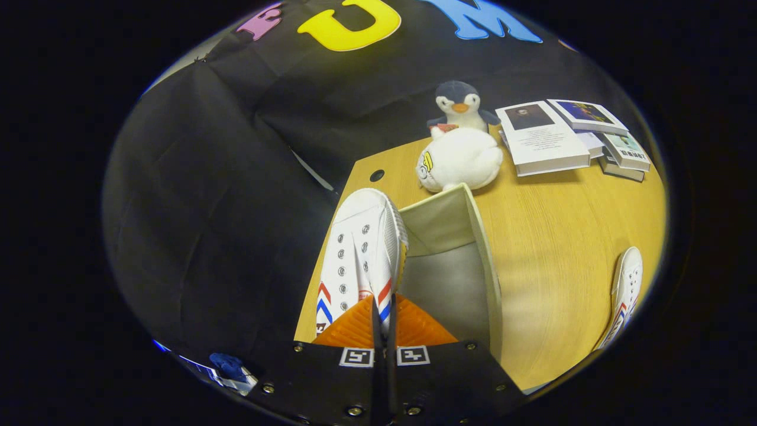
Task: Open the storage box then place both shoes into the box .Put the left shoe in first, then the right shoe, with the right side of both shoes facing outward in a uniform manner.
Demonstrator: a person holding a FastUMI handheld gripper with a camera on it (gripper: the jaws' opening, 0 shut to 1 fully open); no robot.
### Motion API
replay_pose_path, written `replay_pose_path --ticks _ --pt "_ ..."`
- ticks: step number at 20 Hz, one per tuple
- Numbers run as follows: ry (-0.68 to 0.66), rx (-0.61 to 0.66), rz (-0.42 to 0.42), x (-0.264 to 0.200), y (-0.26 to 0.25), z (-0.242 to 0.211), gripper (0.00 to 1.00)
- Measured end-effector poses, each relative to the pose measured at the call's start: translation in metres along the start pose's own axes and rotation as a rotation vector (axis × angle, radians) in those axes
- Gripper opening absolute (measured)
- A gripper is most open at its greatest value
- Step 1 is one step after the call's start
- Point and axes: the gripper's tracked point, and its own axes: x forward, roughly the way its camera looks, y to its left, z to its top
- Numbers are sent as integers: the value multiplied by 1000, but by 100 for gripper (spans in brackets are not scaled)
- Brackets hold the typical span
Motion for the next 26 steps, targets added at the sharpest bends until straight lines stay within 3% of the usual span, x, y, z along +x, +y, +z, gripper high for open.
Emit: replay_pose_path --ticks 11,13,16,26 --pt "68 -45 -31 27 8 -30 1" --pt "44 -14 51 27 22 -27 24" --pt "-28 -15 56 23 15 -5 99" --pt "-198 -2 18 -66 -55 35 98"
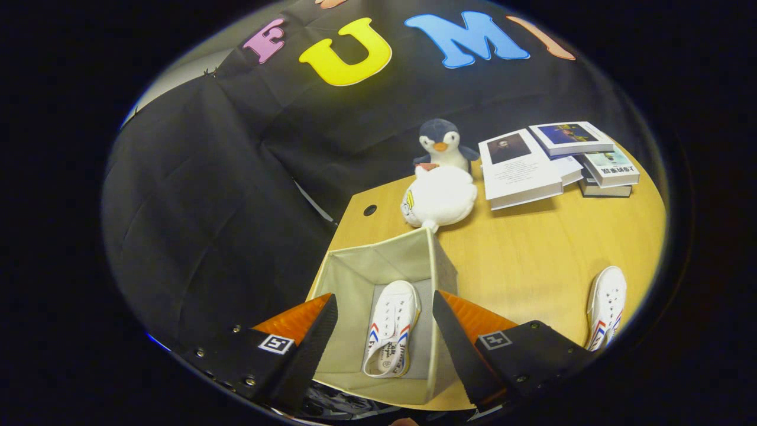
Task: Open the storage box then place both shoes into the box .Put the left shoe in first, then the right shoe, with the right side of both shoes facing outward in a uniform manner.
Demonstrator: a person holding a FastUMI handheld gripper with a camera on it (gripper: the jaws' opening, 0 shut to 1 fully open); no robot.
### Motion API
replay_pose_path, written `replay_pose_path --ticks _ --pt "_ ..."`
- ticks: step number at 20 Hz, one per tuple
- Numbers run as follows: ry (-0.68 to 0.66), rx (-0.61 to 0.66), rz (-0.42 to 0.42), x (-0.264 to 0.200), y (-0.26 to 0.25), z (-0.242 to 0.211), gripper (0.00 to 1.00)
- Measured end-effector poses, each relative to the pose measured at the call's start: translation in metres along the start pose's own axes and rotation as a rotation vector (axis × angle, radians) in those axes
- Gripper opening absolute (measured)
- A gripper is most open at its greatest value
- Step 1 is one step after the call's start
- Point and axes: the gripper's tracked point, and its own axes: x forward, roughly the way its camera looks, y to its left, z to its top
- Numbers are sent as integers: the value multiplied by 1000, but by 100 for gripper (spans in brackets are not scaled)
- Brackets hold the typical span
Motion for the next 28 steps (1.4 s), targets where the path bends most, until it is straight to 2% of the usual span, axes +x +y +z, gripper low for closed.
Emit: replay_pose_path --ticks 15,24,28 --pt "-50 -14 -247 -99 -171 0 98" --pt "42 -41 -430 -124 -277 -41 98" --pt "89 -21 -470 -127 -307 -62 98"
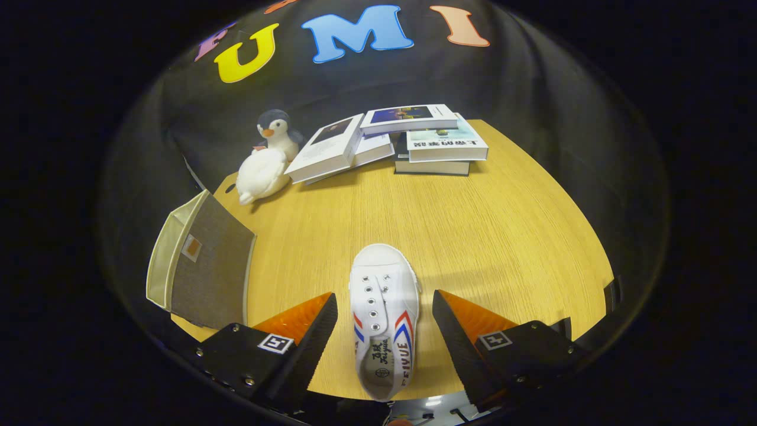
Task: Open the storage box then place both shoes into the box .Put the left shoe in first, then the right shoe, with the right side of both shoes facing outward in a uniform manner.
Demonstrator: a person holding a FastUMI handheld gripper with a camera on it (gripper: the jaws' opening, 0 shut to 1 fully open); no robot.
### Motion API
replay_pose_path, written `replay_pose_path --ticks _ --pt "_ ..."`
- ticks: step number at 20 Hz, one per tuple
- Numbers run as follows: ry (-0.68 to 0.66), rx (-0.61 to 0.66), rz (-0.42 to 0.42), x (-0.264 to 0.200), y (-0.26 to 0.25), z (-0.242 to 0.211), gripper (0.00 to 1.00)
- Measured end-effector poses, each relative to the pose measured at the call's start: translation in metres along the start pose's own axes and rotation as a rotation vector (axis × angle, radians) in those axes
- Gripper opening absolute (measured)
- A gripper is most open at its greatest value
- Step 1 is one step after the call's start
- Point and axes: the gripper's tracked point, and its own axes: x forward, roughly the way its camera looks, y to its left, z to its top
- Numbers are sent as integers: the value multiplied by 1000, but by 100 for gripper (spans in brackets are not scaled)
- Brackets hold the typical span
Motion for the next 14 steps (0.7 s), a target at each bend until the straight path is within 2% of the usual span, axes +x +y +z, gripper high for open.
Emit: replay_pose_path --ticks 4,9,13,14 --pt "75 -54 -59 19 -27 -29 98" --pt "155 -149 -91 36 -37 -52 98" --pt "176 -135 -50 46 -29 -59 98" --pt "182 -125 -34 47 -24 -61 87"
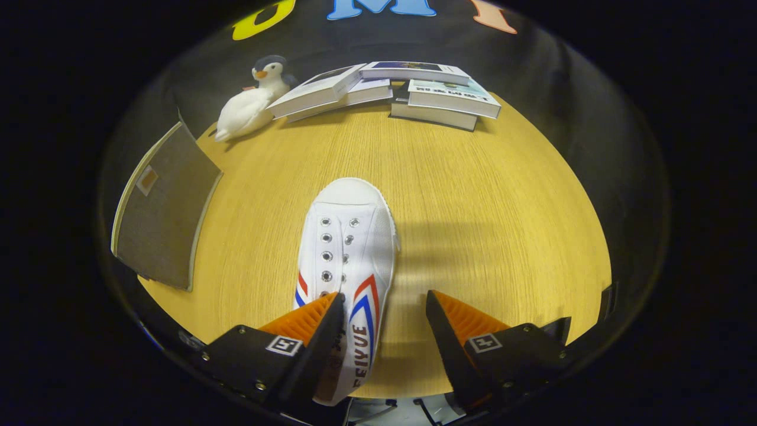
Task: Open the storage box then place both shoes into the box .Put the left shoe in first, then the right shoe, with the right side of both shoes facing outward in a uniform manner.
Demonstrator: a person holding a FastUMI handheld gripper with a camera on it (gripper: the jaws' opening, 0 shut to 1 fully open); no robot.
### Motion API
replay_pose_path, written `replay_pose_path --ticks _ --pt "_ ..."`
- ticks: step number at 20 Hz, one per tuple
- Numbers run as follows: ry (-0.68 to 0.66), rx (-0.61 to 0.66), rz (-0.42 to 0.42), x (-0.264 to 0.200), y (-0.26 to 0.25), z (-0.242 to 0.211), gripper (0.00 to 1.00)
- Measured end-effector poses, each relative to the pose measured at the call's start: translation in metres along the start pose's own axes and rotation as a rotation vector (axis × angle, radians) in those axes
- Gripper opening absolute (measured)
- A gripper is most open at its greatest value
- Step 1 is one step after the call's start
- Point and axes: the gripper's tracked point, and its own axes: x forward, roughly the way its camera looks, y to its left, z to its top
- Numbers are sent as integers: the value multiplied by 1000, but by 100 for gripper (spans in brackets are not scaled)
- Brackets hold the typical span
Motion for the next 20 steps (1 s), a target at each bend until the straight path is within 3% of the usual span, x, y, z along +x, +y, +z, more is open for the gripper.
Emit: replay_pose_path --ticks 4,8,9,11,20 --pt "-4 1 23 0 9 0 42" --pt "13 2 6 0 9 -1 42" --pt "-6 -3 -58 2 -3 0 42" --pt "-28 71 -52 0 0 0 4" --pt "-74 285 53 -21 22 10 0"
